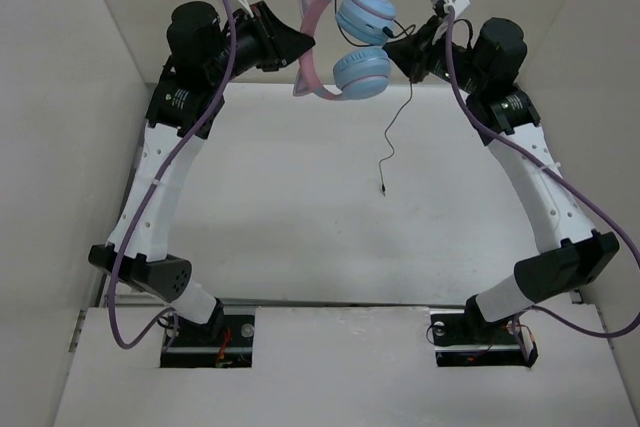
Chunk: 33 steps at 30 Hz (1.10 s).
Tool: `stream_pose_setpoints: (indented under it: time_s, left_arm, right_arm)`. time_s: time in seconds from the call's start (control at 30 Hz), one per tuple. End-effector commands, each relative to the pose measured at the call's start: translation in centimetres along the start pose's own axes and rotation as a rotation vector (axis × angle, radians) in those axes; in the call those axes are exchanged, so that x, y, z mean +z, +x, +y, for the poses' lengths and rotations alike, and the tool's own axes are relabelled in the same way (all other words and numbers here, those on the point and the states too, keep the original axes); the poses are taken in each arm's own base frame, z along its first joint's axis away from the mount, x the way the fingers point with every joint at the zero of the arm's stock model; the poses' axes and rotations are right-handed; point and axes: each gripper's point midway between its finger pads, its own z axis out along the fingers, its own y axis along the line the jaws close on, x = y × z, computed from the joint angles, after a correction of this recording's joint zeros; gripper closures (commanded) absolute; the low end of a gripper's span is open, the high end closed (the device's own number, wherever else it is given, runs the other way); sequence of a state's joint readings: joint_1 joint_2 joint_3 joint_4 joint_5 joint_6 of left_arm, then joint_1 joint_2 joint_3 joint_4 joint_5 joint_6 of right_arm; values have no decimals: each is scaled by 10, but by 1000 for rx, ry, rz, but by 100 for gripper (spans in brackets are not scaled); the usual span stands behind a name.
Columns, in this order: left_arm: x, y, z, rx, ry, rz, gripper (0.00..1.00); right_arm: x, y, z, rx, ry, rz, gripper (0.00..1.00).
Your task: Wrap the headphones
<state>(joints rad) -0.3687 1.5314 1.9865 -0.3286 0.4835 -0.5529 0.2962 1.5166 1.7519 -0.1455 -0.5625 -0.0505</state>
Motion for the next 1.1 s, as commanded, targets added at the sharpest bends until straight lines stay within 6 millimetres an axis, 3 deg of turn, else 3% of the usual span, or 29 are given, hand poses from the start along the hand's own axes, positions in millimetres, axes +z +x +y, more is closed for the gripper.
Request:
stream_pose_setpoints:
  time_s: [0.0, 0.3, 0.7, 1.07]
  left_arm:
    - [-19, -57, -54, 55, 143, -170, 100]
    - [-13, -85, -51, 97, 128, -241, 100]
    - [-5, -102, -34, 82, 93, -293, 100]
    - [-15, -133, -10, 57, 31, -376, 100]
  right_arm:
    - [6, -21, 25, 103, -115, -75, 94]
    - [21, -12, 54, 330, -260, -115, 86]
    - [50, 3, 103, 494, -410, -115, 81]
    - [77, 44, 136, 629, -471, -81, 69]
